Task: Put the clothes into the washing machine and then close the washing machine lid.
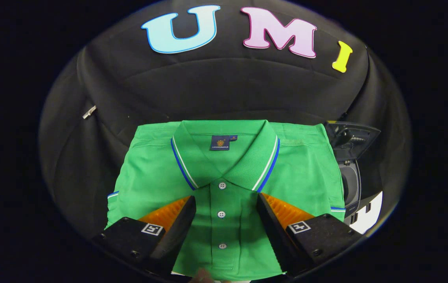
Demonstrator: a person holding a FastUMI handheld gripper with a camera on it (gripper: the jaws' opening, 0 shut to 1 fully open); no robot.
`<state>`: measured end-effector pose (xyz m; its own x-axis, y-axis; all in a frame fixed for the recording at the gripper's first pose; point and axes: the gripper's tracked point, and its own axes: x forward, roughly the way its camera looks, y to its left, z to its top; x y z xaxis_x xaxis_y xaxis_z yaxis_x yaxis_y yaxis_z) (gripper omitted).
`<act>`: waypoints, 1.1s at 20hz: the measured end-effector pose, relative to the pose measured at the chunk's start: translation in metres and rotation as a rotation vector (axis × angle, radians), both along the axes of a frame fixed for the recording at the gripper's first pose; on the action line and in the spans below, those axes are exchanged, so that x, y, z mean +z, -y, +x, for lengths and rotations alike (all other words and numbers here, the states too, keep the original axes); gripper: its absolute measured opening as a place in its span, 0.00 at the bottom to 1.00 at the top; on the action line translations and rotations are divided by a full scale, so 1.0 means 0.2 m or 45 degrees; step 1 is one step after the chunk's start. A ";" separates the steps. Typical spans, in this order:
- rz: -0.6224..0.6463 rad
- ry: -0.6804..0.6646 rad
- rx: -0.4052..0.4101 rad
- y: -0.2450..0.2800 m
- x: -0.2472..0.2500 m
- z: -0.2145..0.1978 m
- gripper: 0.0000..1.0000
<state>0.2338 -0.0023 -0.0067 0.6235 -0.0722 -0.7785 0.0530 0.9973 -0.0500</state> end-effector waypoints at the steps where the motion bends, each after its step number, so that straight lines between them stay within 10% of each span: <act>1: -0.009 -0.025 -0.003 0.01 -0.01 0.00 0.99; 8: -0.026 -0.061 -0.066 0.02 0.00 -0.01 0.95; 13: -0.039 -0.095 -0.041 0.04 0.00 0.01 0.74; 16: -0.061 -0.087 -0.026 0.02 0.01 0.02 0.35; 22: -0.065 -0.075 -0.062 0.02 0.00 0.03 0.35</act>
